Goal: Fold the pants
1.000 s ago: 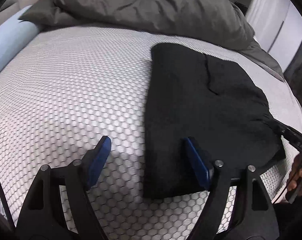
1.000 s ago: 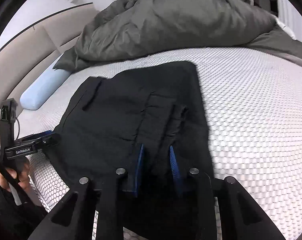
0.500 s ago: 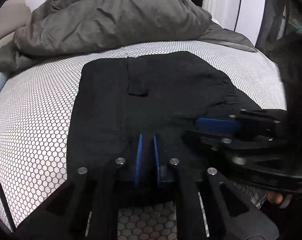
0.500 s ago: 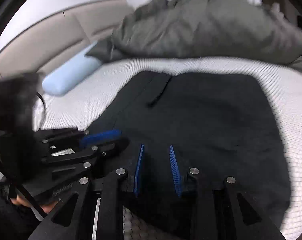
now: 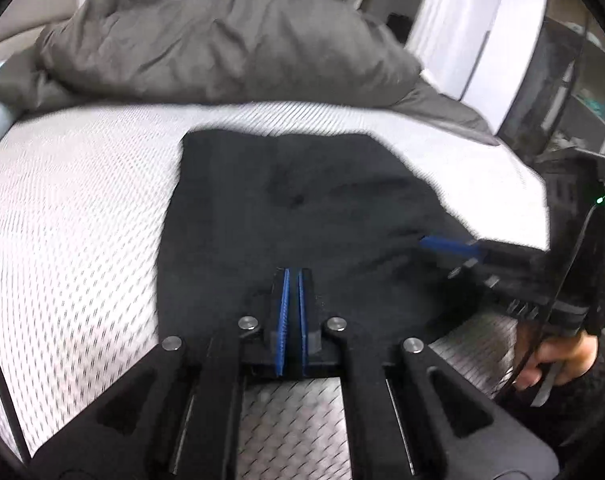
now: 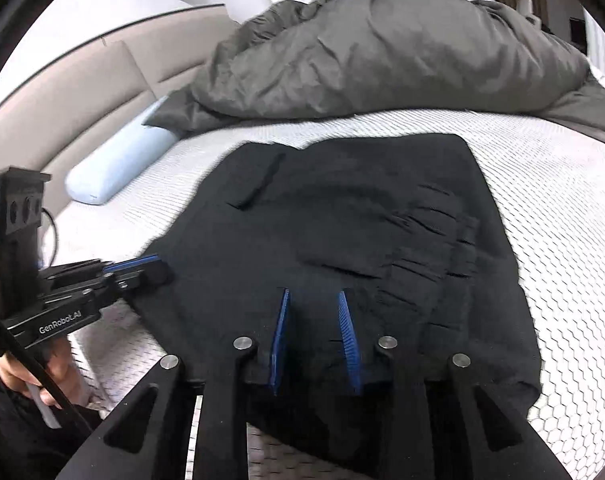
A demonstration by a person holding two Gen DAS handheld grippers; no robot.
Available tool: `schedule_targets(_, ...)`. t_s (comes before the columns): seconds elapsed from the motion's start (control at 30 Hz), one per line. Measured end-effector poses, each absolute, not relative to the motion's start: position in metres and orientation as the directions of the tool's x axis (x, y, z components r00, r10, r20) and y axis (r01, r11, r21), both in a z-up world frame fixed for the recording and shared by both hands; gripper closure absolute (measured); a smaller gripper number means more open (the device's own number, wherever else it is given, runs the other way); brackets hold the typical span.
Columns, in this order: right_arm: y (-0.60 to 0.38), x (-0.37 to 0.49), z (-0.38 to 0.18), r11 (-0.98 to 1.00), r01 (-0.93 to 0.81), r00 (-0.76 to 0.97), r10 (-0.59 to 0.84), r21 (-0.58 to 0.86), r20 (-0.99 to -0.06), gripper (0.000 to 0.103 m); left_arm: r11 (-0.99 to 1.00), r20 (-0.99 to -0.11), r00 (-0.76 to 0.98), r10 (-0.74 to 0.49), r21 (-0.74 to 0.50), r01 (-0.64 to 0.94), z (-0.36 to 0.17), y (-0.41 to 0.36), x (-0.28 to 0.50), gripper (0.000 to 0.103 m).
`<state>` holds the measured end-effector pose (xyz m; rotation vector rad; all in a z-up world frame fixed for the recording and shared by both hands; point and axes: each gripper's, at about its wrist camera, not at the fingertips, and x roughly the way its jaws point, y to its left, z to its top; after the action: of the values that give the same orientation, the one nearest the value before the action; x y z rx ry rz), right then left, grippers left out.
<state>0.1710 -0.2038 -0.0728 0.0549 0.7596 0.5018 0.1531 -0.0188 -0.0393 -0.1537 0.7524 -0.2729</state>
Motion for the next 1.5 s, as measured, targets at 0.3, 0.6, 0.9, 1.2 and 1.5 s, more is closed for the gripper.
schedule_targets(0.3, -0.153, 0.22, -0.079, 0.854, -0.493, 0.503, 0.433, 0.163, -0.748, 0.077, 0.964, -0.749, 0.608, -0.264, -0.2, 0.173, -0.073, -0.025, 0.226, 0.102)
schedule_targets(0.6, -0.205, 0.219, -0.081, 0.873, -0.469, 0.536, 0.403, 0.135, -0.741, 0.08, 0.944, -0.721, 0.61, -0.327, -0.279, 0.176, -0.078, -0.009, 0.223, 0.102)
schedule_targets(0.9, -0.171, 0.239, -0.046, 0.862, -0.485, 0.563, 0.437, 0.148, -0.701, 0.075, 0.965, -0.726, 0.638, -0.255, -0.234, 0.12, -0.035, 0.002, 0.245, 0.102)
schedule_targets(1.2, -0.171, 0.291, -0.074, 0.921, -0.383, 0.558, 0.285, 0.063, -0.779, 0.075, 0.921, -0.741, 0.58, -0.337, -0.388, 0.039, -0.07, 0.042, 0.287, 0.102)
schedule_targets(1.5, -0.201, 0.258, -0.061, 0.917, -0.385, 0.618, 0.338, 0.101, -0.71, 0.065, 0.952, -0.728, 0.639, -0.251, -0.305, 0.027, -0.052, 0.037, 0.257, 0.102)
